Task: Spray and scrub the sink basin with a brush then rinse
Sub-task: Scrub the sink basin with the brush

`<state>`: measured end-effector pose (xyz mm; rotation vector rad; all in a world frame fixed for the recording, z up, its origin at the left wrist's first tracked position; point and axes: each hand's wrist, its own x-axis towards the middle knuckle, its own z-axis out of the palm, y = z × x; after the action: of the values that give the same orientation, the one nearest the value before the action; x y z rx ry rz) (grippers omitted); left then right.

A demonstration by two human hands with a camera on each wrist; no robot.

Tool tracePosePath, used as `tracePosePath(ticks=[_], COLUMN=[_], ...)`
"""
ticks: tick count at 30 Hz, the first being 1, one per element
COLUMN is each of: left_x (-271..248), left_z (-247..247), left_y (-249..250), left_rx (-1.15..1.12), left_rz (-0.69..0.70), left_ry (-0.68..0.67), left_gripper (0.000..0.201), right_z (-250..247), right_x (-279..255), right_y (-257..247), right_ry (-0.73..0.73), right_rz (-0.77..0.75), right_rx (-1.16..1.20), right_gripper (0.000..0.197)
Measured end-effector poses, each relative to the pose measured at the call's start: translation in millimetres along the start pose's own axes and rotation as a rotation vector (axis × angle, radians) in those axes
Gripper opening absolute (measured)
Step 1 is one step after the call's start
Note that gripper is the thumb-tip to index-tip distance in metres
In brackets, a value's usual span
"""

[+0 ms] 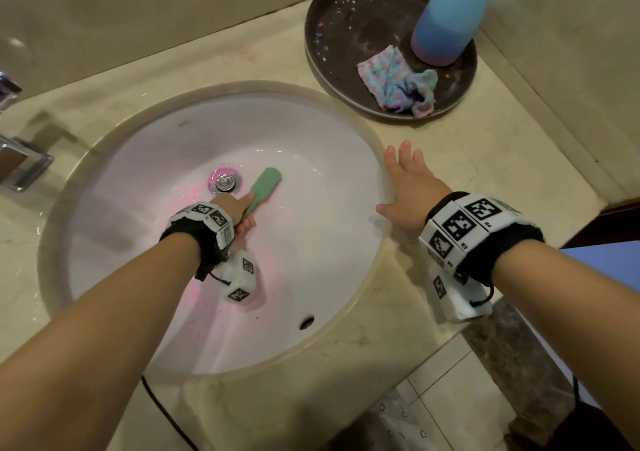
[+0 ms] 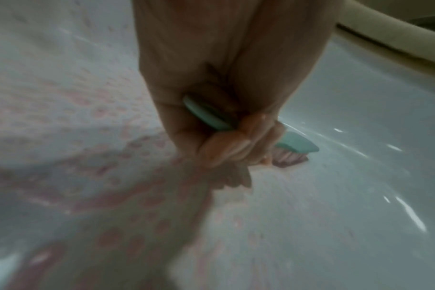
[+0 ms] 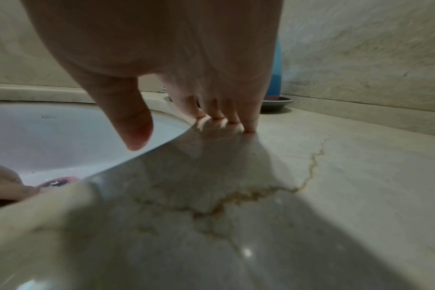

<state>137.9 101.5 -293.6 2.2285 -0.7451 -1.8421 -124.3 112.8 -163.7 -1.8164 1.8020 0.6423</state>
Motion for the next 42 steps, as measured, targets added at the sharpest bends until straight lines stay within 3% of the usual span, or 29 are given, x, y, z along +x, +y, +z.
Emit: tracePosePath(ticks=[5, 9, 11, 16, 20, 22, 25, 28, 35, 39, 42], left_x=[5.6, 2.6, -1.1, 3.9, 17.4, 19.2, 19.9, 13.7, 2.6, 18.7, 25.1], left_z=[-1.1, 9.3, 12.6, 6.5, -9.4, -15.8, -12.6, 1.6, 13.1, -5.3, -12.1], left_y=[3.0, -2.5, -5.7, -9.2, -2.9, 0.0, -1.7, -10.3, -14.4, -3.1, -1.0], left_rx=[-0.178, -0.041, 0.068, 0.135, -0.131, -0.199, -0.207, -0.038, 0.086, -0.093, -0.261], left_rz=[-0.043, -0.074, -0.045, 0.014, 0.011, -0.030, -0.111, -0.111, -0.029, -0.034, -0.110], left_ry=[0.033, -0.151, -0.181, -0.115, 0.057, 0.079, -0.064, -0.195, -0.193, -0.068, -0.090], left_gripper=[0.049, 0.051, 0.050, 0.050, 0.043, 0.044, 0.050, 0.052, 0.048, 0.042, 0.044], right_z=[1.8, 1.7, 1.8, 2.7, 3.7, 3.4, 2.9, 3.7, 4.9, 5.8, 5.9], right_x=[-0.7, -0.9, -0.6, -0.7, -0.9, -0.7, -0.2, -0.3, -0.4, 0.2, 0.7], right_y=[0.2, 2.2, 2.8, 3.3, 4.3, 4.2, 5.2, 5.7, 5.7, 6.0, 6.7], right_ry=[0.019, 0.018, 0.017, 0.030, 0.035, 0.033, 0.027, 0.031, 0.043, 0.048, 0.048], right_rz=[-0.009, -0.019, -0.022, -0.029, -0.033, -0.037, -0.038, -0.035, -0.039, -0.041, -0.041], right_rx=[-0.007, -0.005, -0.004, -0.007, -0.012, -0.009, 0.004, 0.004, -0.014, -0.017, -0.011], right_gripper=[0.090, 0.090, 0.090, 0.090, 0.091, 0.091, 0.090, 0.091, 0.092, 0.093, 0.092])
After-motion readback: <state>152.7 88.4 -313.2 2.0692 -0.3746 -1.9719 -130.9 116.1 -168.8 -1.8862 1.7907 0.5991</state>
